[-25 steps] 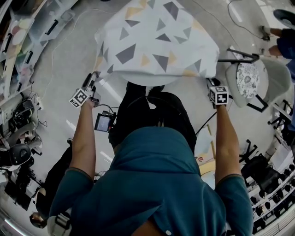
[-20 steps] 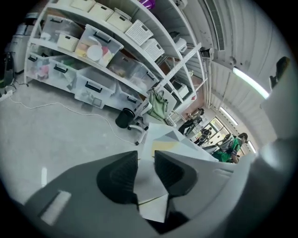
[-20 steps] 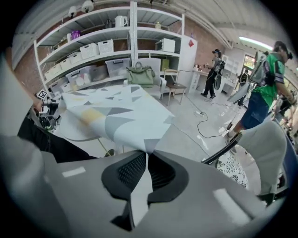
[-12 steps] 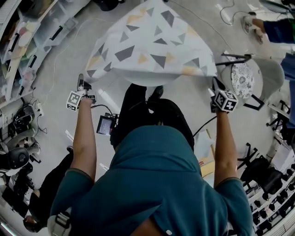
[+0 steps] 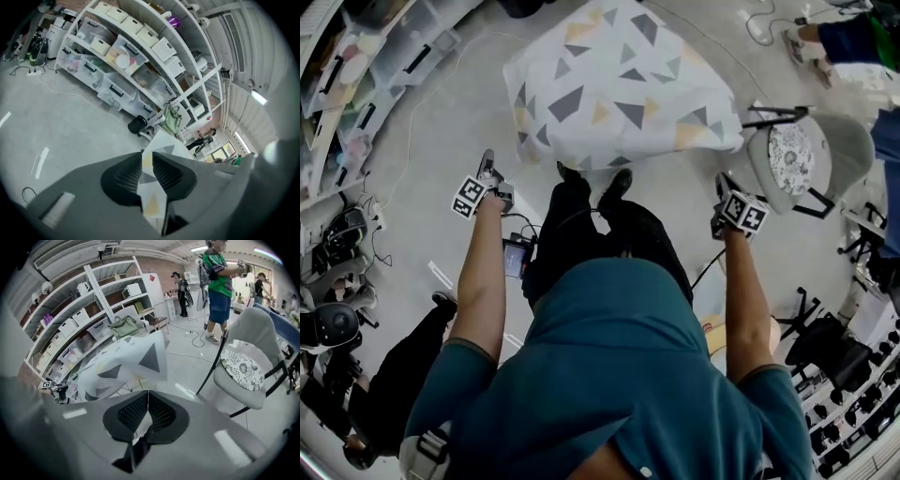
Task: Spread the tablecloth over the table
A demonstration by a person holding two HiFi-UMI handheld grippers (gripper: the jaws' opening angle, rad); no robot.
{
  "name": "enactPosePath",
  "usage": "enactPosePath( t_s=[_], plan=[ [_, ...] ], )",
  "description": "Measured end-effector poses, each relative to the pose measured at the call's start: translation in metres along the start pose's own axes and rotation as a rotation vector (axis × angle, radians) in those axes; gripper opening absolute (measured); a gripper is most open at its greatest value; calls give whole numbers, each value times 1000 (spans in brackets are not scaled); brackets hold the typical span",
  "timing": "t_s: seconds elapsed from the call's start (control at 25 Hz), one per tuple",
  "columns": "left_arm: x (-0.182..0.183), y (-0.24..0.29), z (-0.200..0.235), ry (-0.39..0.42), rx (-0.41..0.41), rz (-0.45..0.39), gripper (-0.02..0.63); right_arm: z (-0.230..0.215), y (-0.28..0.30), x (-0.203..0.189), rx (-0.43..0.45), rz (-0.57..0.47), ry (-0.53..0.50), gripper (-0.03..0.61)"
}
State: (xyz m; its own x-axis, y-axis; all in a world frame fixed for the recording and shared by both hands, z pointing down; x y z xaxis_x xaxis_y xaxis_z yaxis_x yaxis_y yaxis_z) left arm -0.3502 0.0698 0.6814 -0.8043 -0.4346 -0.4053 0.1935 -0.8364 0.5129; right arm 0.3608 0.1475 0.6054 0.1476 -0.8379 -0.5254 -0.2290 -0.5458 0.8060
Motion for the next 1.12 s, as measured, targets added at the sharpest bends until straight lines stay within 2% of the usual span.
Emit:
enactPosePath(
  t_s=[0.12, 0.2, 0.36, 0.48, 0.56, 0.6, 0.64, 0.72, 0.76, 0.84, 0.88, 0.96, 1.04, 1.12],
  plan=[
    [-28, 0, 12, -22, 21, 86, 91, 33, 22, -21, 92, 23, 28, 17],
    [-53, 6, 18, -83, -15, 151, 130, 58, 41, -33, 183, 34, 67, 28],
    [-104, 24, 17, -213, -107, 253, 206, 107, 77, -50, 321, 43, 181, 104],
    [-134, 26, 18, -288, -102, 259, 248, 135, 89, -64, 335, 61, 199, 110],
    [-148, 34, 23, -366, -89, 242, 326, 146, 96, -69, 326, 72, 194, 110],
    [-153, 38, 25, -414, -83, 224, 401, 150, 100, -72, 320, 78, 194, 110],
    [-158, 42, 28, -462, -85, 201, 435, 153, 103, -75, 315, 83, 196, 110],
    [-162, 51, 31, -523, -127, 164, 456, 156, 105, -80, 303, 93, 202, 110],
    [-162, 54, 31, -529, -162, 159, 443, 157, 105, -83, 297, 96, 208, 110],
    [-158, 57, 28, -514, -204, 164, 271, 158, 103, -88, 285, 99, 220, 110],
    [-155, 56, 27, -511, -200, 166, 249, 157, 103, -90, 280, 96, 227, 110],
    [-148, 50, 30, -524, -187, 161, 102, 156, 102, -94, 275, 85, 247, 110],
    [-139, 40, 31, -503, -202, 174, 40, 155, 101, -96, 285, 68, 276, 110],
    [-127, 32, 26, -459, -242, 206, 10, 155, 102, -95, 299, 55, 294, 110]
  ],
)
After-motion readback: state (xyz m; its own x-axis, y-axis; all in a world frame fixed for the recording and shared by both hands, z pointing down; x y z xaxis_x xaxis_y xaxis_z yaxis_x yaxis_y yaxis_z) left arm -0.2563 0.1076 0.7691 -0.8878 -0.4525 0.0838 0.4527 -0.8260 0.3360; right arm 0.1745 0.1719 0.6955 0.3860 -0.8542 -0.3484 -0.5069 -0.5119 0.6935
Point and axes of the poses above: the fingertips, and each gripper's own axes: y forward along the fingers, z to its left, x out of its top, the point moved 10 cm from there along -y, backward along the fingers, and after that the axes turned 6 degrees about -y, right-handed, at the moved point
